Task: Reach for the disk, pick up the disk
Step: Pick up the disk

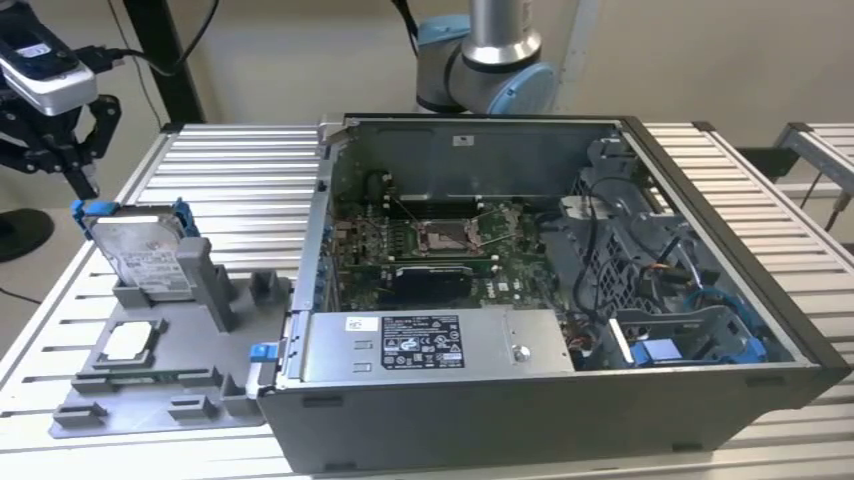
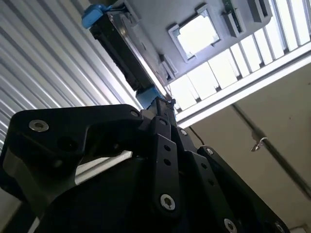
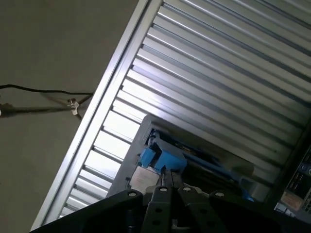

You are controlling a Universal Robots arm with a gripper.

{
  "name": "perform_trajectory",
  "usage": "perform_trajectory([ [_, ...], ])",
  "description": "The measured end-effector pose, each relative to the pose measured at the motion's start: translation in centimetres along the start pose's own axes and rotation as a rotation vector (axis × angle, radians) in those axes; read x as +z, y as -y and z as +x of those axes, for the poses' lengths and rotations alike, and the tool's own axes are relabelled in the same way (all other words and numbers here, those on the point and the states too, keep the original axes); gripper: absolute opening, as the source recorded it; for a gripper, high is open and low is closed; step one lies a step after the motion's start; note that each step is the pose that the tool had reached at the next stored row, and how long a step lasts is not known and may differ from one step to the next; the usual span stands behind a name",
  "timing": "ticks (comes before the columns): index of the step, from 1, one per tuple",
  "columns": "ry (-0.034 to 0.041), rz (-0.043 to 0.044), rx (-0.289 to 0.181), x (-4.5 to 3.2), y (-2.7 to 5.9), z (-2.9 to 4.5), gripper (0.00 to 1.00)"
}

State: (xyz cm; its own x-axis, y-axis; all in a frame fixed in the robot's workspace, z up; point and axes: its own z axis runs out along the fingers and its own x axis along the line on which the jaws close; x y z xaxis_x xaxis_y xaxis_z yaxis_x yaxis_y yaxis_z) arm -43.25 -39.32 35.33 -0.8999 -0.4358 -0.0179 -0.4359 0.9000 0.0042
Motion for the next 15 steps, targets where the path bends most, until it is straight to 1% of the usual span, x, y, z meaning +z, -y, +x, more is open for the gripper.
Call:
perform_trajectory([
  [3,0.0014,0.0009,-0.037,0.0,0.0,-0.01,0.0],
  [7,0.0057,0.0038,-0.087,0.01,-0.03,-0.02,0.0],
  [15,0.0056,0.0009,-0.232,0.01,-0.05,-0.02,0.0],
])
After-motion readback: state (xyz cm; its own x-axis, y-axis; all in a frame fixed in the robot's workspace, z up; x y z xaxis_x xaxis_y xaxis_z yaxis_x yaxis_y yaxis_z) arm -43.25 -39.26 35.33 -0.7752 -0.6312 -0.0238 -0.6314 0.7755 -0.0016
